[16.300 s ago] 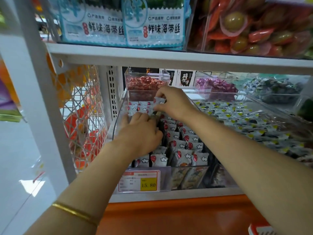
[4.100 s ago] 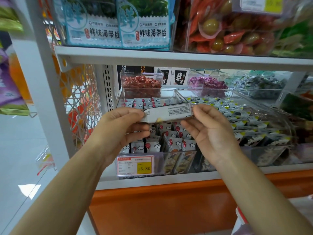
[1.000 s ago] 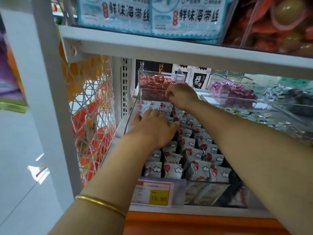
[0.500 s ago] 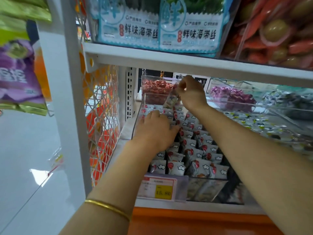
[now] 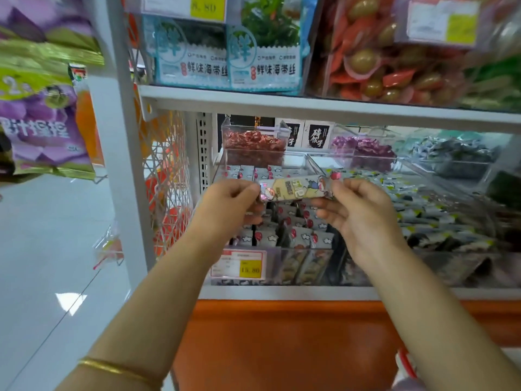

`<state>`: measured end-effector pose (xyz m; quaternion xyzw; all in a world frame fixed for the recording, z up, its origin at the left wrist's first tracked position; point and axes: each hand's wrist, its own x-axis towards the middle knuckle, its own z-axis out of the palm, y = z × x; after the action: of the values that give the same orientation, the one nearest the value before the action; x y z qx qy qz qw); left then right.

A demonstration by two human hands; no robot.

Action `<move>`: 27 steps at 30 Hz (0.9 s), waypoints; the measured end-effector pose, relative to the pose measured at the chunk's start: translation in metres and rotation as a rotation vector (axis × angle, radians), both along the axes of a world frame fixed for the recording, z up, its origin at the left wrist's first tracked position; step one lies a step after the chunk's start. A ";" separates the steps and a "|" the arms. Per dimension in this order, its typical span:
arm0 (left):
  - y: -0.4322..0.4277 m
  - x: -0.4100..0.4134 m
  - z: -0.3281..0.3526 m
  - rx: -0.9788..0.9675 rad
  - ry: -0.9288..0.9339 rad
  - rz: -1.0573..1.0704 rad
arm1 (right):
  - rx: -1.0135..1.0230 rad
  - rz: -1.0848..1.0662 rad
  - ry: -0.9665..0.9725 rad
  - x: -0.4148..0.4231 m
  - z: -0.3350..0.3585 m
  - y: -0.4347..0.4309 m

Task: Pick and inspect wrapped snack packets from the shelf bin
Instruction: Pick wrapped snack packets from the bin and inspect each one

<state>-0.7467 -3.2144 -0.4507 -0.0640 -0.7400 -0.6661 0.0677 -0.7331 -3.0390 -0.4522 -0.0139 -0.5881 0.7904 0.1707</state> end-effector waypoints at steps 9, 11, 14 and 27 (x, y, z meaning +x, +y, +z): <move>0.007 0.000 -0.010 0.271 -0.097 0.014 | -0.178 0.166 -0.070 0.021 -0.009 0.012; 0.010 -0.002 -0.011 0.278 -0.092 0.050 | -0.220 0.178 -0.096 0.019 -0.011 0.009; 0.013 -0.003 -0.011 0.310 -0.069 0.059 | -0.345 0.179 -0.127 0.015 -0.013 0.005; -0.005 -0.003 -0.004 0.519 -0.087 -0.124 | -0.429 0.197 -0.091 0.007 -0.018 0.007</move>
<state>-0.7498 -3.2199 -0.4549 -0.0612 -0.5415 -0.8384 0.0091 -0.7265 -3.0318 -0.4700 -0.0281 -0.4122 0.9087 0.0590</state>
